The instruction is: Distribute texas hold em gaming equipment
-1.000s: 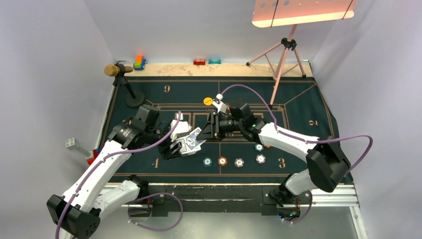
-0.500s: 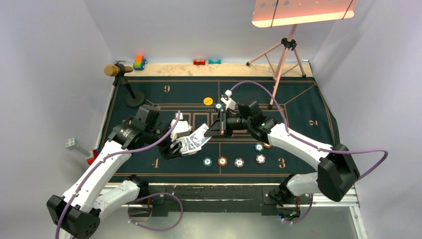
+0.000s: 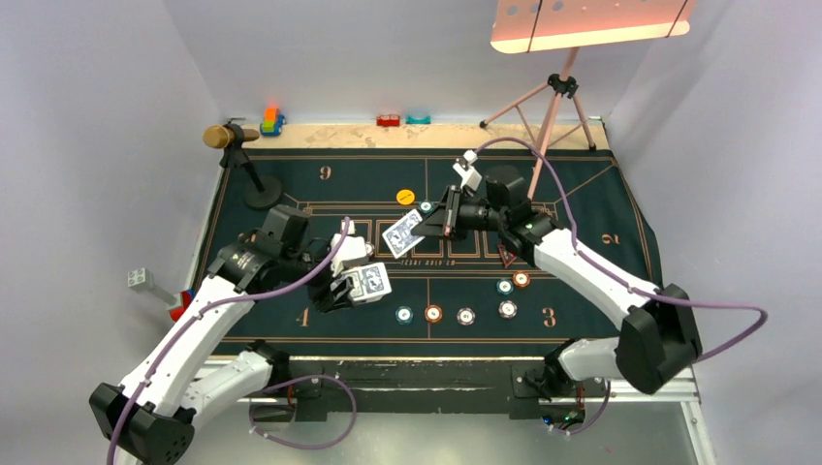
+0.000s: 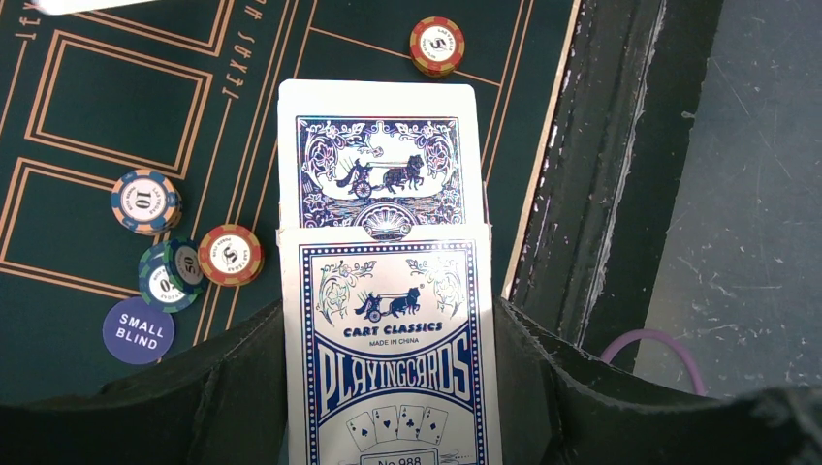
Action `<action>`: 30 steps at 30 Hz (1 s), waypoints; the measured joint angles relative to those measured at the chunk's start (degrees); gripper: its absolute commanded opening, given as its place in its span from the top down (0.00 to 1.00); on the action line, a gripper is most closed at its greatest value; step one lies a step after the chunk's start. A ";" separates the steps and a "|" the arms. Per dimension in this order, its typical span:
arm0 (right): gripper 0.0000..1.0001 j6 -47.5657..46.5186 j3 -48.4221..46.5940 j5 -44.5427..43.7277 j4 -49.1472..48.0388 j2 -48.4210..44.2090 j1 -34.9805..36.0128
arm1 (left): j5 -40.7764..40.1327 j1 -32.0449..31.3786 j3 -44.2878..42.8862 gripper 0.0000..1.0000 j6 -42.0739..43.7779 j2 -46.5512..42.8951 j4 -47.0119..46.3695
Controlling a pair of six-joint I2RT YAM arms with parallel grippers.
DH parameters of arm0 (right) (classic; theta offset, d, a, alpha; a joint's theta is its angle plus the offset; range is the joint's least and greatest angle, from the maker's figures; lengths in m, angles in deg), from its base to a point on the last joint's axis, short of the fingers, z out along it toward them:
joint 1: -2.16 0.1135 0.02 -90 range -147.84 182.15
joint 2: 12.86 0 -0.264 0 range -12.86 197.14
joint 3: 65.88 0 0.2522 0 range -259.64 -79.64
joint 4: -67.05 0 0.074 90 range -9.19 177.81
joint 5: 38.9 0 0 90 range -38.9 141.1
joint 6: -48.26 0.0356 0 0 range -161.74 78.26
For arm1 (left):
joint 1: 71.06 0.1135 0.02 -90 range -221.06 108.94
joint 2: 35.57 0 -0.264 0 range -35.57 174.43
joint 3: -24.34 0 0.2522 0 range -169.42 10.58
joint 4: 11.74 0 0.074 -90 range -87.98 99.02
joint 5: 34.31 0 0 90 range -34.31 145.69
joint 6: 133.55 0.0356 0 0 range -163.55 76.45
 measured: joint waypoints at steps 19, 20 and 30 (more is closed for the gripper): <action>1.00 1.79 -34.56 -0.26 -7.96 48.72 10.03 | 0.85 0.04 -2.91 0.57 0.09 -2.32 3.98; 1.00 2.03 -36.48 -0.39 -8.02 50.71 10.62 | 0.87 0.04 -2.99 0.57 0.09 -2.29 4.04; 0.68 3.32 -44.19 -3.26 -6.08 59.60 13.77 | 1.05 0.04 -3.34 0.58 0.11 -2.29 4.15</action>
